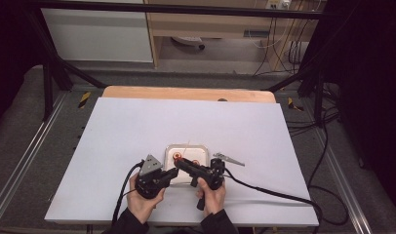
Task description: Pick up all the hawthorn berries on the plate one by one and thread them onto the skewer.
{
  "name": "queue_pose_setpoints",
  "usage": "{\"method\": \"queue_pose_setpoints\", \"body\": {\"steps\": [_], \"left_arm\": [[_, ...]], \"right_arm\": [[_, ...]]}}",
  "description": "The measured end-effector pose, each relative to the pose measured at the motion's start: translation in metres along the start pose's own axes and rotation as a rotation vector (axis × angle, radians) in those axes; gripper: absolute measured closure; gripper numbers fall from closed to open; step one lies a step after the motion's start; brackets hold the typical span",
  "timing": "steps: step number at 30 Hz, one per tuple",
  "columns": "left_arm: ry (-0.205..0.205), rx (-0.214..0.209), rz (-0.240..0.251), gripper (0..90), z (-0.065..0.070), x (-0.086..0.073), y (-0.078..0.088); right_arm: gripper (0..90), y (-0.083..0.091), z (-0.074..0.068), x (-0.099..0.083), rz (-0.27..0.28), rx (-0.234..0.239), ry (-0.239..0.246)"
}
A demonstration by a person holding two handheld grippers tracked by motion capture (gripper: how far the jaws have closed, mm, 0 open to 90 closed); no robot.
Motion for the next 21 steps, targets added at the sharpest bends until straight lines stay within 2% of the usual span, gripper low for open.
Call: {"method": "queue_pose_setpoints", "body": {"steps": [2, 3, 5, 8, 10, 11, 13, 14, 15, 17, 19, 21], "left_arm": [[-0.003, 0.009, -0.011, 88.7, -0.002, -0.003, -0.001], [0.005, -0.003, -0.009, 88.7, -0.003, -0.002, 0.0], [-0.006, -0.006, -0.013, 88.7, -0.003, 0.0, 0.001], [-0.023, 0.0, -0.006, 88.6, -0.001, 0.0, 0.0], [-0.031, -0.014, 0.002, 88.6, -0.002, 0.0, 0.001], [-0.037, -0.008, -0.004, 88.5, -0.002, 0.0, 0.002], [-0.041, -0.001, -0.009, 88.5, -0.005, -0.002, 0.002], [-0.036, -0.011, -0.016, 88.5, -0.007, -0.003, 0.002], [-0.036, -0.013, -0.021, 88.5, -0.009, -0.004, 0.002], [-0.042, -0.004, -0.028, 88.5, -0.014, -0.007, 0.003], [-0.056, 0.01, -0.032, 88.4, -0.017, -0.008, 0.005], [-0.067, 0.019, -0.036, 88.4, -0.019, -0.01, 0.008]], "right_arm": [[62.0, -0.004, -0.004, -0.002, -0.008, -0.051, 0.04], [62.0, -0.005, -0.004, -0.002, -0.017, -0.058, 0.046], [62.0, -0.006, -0.006, -0.003, -0.031, -0.048, 0.047], [61.8, -0.003, -0.008, -0.002, -0.041, -0.067, 0.058], [61.3, -0.002, -0.008, 0.0, -0.056, -0.061, 0.056], [60.2, -0.001, -0.009, 0.001, -0.061, -0.062, 0.063], [50.5, 0.004, -0.01, 0.006, -0.044, -0.112, 0.11], [48.5, 0.009, -0.011, 0.01, -0.049, -0.135, 0.133], [45.4, 0.013, -0.012, 0.014, -0.057, -0.136, 0.156], [37.0, 0.022, -0.012, 0.02, -0.071, -0.178, 0.201], [27.8, 0.029, -0.01, 0.026, -0.101, -0.244, 0.242], [21.6, 0.034, -0.005, 0.03, -0.164, -0.29, 0.283]]}}
Point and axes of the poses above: each handheld gripper's, and its own axes: y roughly backward along the jaws, x roughly out of its top, z roughly to its right, the point moved 3 cm from there along -y, roughly forward along the jaws, and after that the axes turned 13 degrees about -z, right-handed, at the moved point
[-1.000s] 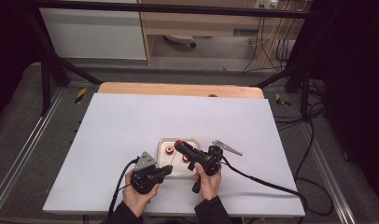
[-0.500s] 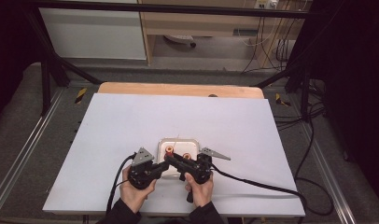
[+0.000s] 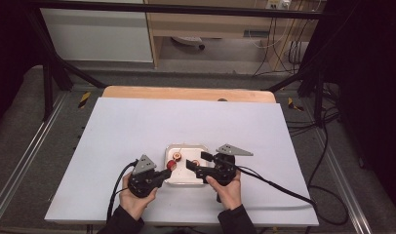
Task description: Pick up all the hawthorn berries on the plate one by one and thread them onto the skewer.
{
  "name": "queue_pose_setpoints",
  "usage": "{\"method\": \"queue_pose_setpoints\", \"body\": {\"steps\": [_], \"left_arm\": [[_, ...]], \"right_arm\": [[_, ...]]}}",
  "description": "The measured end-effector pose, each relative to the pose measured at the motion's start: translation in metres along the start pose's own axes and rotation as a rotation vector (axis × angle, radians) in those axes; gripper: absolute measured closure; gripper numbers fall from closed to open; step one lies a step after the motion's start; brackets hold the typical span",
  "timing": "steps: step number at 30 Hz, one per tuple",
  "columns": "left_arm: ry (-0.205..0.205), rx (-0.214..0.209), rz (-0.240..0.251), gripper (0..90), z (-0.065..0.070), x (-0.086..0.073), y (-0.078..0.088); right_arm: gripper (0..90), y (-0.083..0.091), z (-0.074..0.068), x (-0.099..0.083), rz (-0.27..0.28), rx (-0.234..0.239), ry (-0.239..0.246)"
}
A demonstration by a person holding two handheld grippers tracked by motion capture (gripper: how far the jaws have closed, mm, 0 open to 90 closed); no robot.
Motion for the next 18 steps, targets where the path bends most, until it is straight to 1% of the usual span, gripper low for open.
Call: {"method": "queue_pose_setpoints", "body": {"steps": [1, 3, 5, 8, 10, 12, 13, 15, 16, 18], "left_arm": [[-0.009, 0.002, -0.001, 88.3, -0.002, -0.001, 0.002], [-0.016, 0.007, -0.008, 88.3, -0.005, -0.004, 0.005], [-0.019, 0.004, -0.006, 88.2, -0.009, -0.006, 0.008], [-0.029, 0.008, -0.014, 88.1, -0.013, -0.01, 0.011], [-0.034, 0.01, -0.015, 88.1, -0.017, -0.012, 0.014], [-0.036, 0.013, -0.016, 88.0, -0.02, -0.015, 0.016], [-0.037, 0.012, -0.019, 88.0, -0.022, -0.016, 0.017], [-0.038, 0.016, -0.024, 88.0, -0.026, -0.019, 0.018], [-0.04, 0.015, -0.026, 88.0, -0.027, -0.02, 0.018], [-0.043, 0.015, -0.028, 88.0, -0.029, -0.022, 0.019]], "right_arm": [[19.0, 0.001, 0.003, 0.0, -0.04, -0.008, 0.021], [14.4, 0.004, 0.007, 0.001, -0.101, -0.04, 0.061], [10.8, 0.005, 0.012, 0.001, -0.163, -0.068, 0.088], [8.8, 0.006, 0.02, 0.003, -0.251, -0.106, 0.124], [7.6, 0.007, 0.024, 0.005, -0.294, -0.126, 0.142], [6.3, 0.008, 0.028, 0.007, -0.345, -0.157, 0.163], [6.0, 0.008, 0.029, 0.008, -0.371, -0.169, 0.163], [5.6, 0.008, 0.03, 0.012, -0.417, -0.191, 0.185], [5.3, 0.007, 0.029, 0.014, -0.448, -0.202, 0.192], [5.2, 0.004, 0.028, 0.018, -0.49, -0.221, 0.207]]}}
Point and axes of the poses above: each handheld gripper's, and its own axes: y roughly backward along the jaws, x roughly out of its top, z roughly to its right, the point moved 3 cm from there along -y, roughly forward along the jaws, and after that the axes turned 13 degrees about -z, right-handed, at the moved point
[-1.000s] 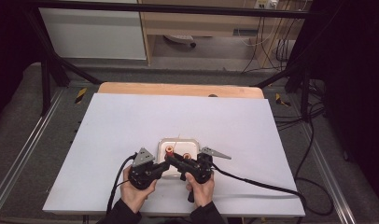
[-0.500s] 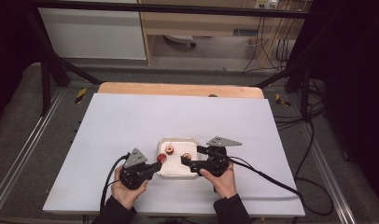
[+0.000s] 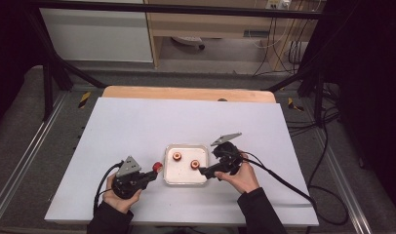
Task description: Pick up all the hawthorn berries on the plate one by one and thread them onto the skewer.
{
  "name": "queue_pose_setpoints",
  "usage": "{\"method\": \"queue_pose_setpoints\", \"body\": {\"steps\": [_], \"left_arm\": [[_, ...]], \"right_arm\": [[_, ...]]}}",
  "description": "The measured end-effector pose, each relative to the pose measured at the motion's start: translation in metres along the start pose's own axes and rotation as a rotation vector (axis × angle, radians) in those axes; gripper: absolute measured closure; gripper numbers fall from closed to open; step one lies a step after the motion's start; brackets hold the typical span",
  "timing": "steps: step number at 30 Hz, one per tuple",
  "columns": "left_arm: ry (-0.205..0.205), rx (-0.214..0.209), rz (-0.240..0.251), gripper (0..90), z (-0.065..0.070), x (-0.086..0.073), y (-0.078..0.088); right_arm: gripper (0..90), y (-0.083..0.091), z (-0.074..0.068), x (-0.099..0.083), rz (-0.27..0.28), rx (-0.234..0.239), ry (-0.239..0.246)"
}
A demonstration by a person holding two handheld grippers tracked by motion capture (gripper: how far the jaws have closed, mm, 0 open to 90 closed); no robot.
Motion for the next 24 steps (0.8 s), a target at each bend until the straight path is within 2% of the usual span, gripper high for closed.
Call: {"method": "queue_pose_setpoints", "body": {"steps": [3, 9, 15, 20, 24], "left_arm": [[0.003, 0.0, 0.004, 88.0, -0.003, -0.002, 0.002], [0.011, 0.005, 0.004, 88.0, -0.007, -0.004, 0.002], [0.012, 0.003, 0.007, 88.0, -0.007, -0.004, 0.003], [0.014, 0.004, 0.006, 88.0, -0.008, -0.004, 0.003], [0.012, 0.005, 0.004, 88.0, -0.007, -0.004, 0.002]], "right_arm": [[6.3, -0.001, -0.002, 0.011, -0.051, -0.033, 0.018], [8.4, -0.013, -0.003, 0.028, -0.164, -0.06, 0.033], [18.4, -0.028, -0.002, 0.04, -0.241, -0.038, 0.003], [26.8, -0.036, -0.002, 0.047, -0.265, -0.015, 0.005], [32.8, -0.043, -0.004, 0.05, -0.301, -0.02, 0.009]]}}
Point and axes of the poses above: each handheld gripper's, and its own axes: y roughly backward along the jaws, x roughly out of its top, z roughly to its right, the point moved 3 cm from there along -y, roughly forward along the jaws, and after that the axes turned 13 degrees about -z, right-handed, at the moved point
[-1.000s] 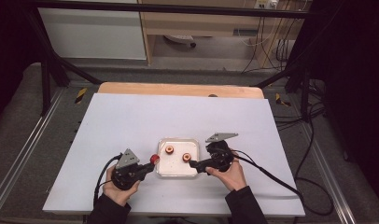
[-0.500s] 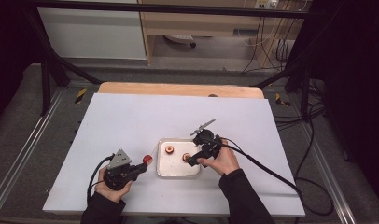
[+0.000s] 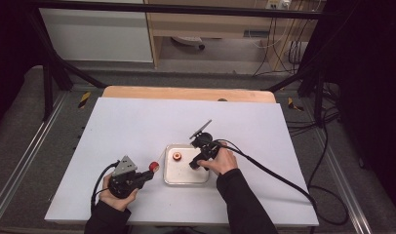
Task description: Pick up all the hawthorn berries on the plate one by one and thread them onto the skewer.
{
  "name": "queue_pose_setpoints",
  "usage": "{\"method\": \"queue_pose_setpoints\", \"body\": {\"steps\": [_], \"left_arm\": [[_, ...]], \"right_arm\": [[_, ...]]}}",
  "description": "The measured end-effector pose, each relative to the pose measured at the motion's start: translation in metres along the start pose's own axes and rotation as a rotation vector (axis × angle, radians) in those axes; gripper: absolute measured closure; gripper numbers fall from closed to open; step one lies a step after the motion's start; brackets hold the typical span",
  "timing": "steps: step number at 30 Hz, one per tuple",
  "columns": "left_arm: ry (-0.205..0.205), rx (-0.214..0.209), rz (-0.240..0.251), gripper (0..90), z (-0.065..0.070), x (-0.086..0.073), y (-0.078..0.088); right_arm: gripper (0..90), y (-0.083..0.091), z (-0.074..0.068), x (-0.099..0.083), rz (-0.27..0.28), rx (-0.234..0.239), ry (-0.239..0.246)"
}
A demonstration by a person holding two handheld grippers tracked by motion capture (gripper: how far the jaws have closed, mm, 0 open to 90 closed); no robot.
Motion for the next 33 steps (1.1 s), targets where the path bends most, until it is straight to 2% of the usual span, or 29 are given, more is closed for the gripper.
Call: {"method": "queue_pose_setpoints", "body": {"steps": [9, 13, 15, 24, 30, 33], "left_arm": [[-0.002, 0.0, 0.0, 88.0, 0.0, 0.0, 0.0], [-0.003, -0.001, -0.003, 88.1, 0.0, 0.0, 0.0], [-0.004, 0.0, -0.003, 88.0, 0.001, 0.0, 0.0], [-0.004, 0.001, -0.002, 88.0, 0.001, 0.0, 0.0], [-0.006, 0.002, -0.003, 88.0, 0.001, 0.0, 0.0], [-0.007, 0.002, 0.0, 88.1, 0.001, 0.0, 0.0]], "right_arm": [[45.4, -0.012, -0.003, 0.006, -0.031, -0.001, 0.01], [49.2, -0.013, -0.002, 0.007, -0.04, 0.002, -0.004], [51.2, -0.014, -0.002, 0.008, -0.045, 0.017, -0.035], [58.8, -0.017, -0.001, 0.009, -0.057, 0.033, -0.058], [59.3, -0.016, 0.0, 0.009, -0.063, 0.039, -0.078], [59.5, -0.012, 0.0, 0.009, -0.028, 0.057, -0.083]]}}
Point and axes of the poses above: each handheld gripper's, and its own axes: y roughly backward along the jaws, x roughly out of its top, z roughly to its right, the point moved 3 cm from there along -y, roughly forward along the jaws, and after that the axes turned 13 degrees about -z, right-handed, at the moved point
